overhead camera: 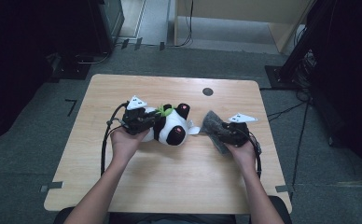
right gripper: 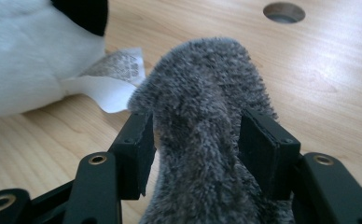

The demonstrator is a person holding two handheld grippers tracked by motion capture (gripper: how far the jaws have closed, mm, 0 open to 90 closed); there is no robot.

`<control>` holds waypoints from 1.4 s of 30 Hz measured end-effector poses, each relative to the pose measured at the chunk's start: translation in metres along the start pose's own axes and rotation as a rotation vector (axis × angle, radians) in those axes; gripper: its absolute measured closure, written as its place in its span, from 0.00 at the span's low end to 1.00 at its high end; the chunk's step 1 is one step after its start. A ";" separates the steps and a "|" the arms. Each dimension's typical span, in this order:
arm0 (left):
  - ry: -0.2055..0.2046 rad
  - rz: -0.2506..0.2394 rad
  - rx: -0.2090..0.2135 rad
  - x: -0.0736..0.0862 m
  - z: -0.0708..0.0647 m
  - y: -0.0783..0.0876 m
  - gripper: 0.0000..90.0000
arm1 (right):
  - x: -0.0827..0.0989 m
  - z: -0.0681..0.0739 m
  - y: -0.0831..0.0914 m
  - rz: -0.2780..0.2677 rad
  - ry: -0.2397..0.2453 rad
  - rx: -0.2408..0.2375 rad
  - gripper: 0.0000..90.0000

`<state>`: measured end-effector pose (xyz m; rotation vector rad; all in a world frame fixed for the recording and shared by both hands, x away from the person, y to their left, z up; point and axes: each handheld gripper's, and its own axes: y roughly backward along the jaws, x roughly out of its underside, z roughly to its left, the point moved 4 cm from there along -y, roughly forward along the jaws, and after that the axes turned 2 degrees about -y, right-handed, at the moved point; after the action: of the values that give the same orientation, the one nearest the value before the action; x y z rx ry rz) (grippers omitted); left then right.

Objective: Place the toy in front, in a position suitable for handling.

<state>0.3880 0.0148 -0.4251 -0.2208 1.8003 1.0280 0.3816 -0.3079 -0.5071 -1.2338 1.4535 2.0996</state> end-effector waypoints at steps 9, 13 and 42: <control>-0.049 -0.023 -0.038 0.003 0.004 0.008 0.54 | 0.004 0.000 -0.013 0.036 0.045 0.035 0.57; -0.060 -0.053 -0.007 0.006 0.008 0.015 0.38 | 0.006 -0.002 -0.015 0.056 0.046 0.028 0.67; 0.047 -0.021 0.020 0.073 0.041 0.030 0.07 | 0.022 -0.003 -0.030 0.064 0.018 0.079 0.74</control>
<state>0.3638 0.0842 -0.4745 -0.2531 1.8465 0.9965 0.3897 -0.3019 -0.5432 -1.1951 1.5874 2.0552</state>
